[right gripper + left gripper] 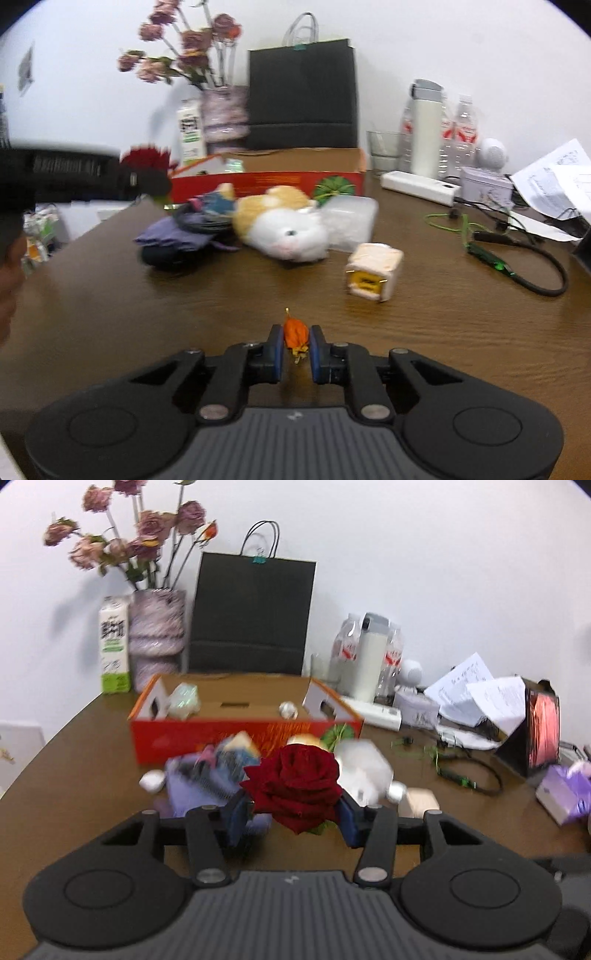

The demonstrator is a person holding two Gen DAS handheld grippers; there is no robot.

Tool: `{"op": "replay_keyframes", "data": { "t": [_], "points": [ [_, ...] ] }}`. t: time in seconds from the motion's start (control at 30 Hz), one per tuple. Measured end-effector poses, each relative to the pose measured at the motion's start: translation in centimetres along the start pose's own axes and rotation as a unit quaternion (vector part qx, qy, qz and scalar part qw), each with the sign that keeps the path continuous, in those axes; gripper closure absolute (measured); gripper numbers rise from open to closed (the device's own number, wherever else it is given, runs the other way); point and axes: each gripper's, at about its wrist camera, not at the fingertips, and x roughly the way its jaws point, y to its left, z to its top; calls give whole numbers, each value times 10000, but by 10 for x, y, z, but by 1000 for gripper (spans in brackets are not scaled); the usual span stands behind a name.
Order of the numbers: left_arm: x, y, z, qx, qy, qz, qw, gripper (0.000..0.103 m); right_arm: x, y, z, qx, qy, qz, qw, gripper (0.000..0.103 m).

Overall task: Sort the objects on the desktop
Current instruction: 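Grasp red rose with left tool while right tool grasps orange flower, drop both in box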

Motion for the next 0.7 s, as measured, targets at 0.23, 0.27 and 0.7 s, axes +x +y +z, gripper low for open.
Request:
{"op": "replay_keyframes", "data": {
  "t": [0.23,0.27,0.7],
  "points": [
    [-44,13,-39,-322,216,136,9992,53,-26,35,0,-322,-197,196,9991,90],
    [-48,14,-41,-326,200,126,9992,53,-29,38,1,-361,-238,191,9989,90],
    [-61,20,-24,-367,-213,26,9991,53,-53,43,23,-338,-596,109,9976,90]
  ]
}}
